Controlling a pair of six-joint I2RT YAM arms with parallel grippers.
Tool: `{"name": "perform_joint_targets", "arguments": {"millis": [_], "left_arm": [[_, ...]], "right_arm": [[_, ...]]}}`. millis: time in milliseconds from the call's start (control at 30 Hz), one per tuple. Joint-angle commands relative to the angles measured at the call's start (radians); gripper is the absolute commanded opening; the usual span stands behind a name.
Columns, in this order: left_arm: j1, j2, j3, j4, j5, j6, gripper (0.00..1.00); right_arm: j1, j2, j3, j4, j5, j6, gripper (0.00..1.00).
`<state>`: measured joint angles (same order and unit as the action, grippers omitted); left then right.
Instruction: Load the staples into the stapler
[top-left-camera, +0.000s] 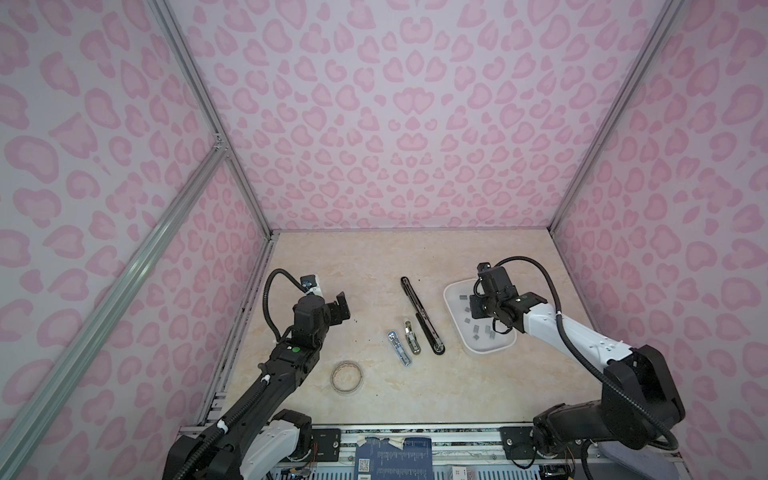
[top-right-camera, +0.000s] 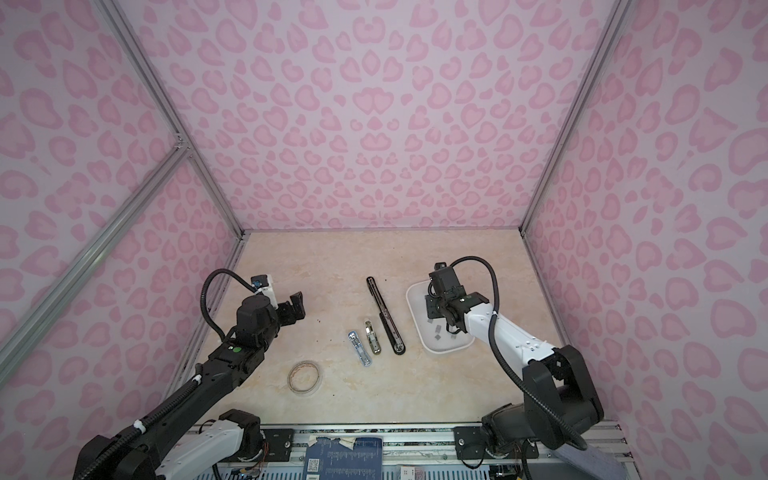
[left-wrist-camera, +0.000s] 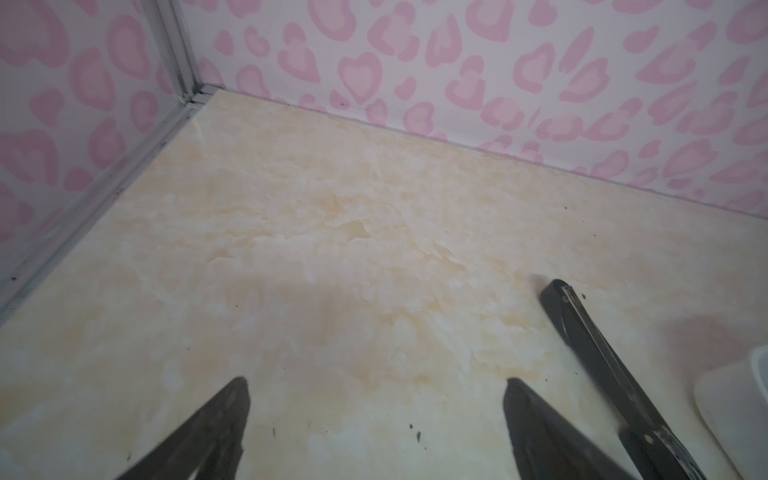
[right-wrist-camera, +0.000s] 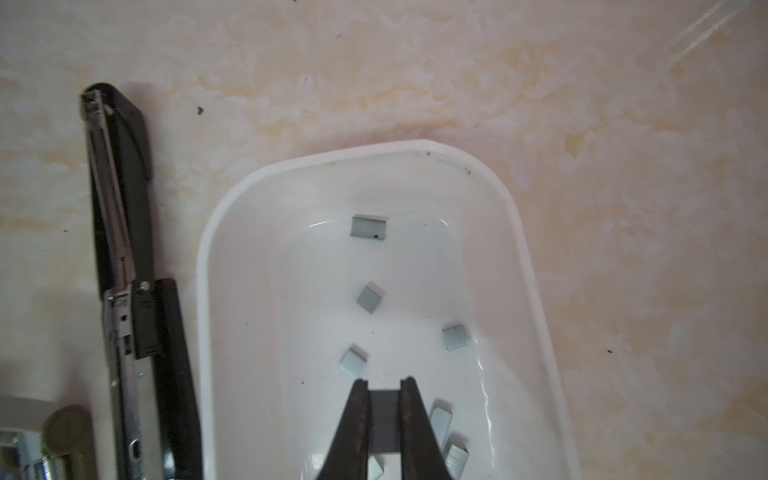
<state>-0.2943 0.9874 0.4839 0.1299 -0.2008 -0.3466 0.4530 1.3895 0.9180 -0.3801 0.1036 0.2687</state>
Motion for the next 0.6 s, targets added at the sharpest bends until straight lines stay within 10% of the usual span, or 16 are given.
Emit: {"name": "perform_joint_targets", "arguments": {"millis": [0,367,567], "left_arm": [[0.001,0.001,-0.02,0.14,0.243,-0.005,0.96],[-0.04,0.083,-0.063,0.346,0.573,0.021,0.98],[-0.106,0.027,-0.09,0.351,0.578,0.078,0.99]], "right_arm": [[0.05,-0.035,0.003,-0.029,0.023,0.022,0.09],[0.356,-0.055,-0.017,0.065,0.11,0.204,0.06],[0.458,0.014,-0.036,0.171,0.123,0.274,0.05]]}}
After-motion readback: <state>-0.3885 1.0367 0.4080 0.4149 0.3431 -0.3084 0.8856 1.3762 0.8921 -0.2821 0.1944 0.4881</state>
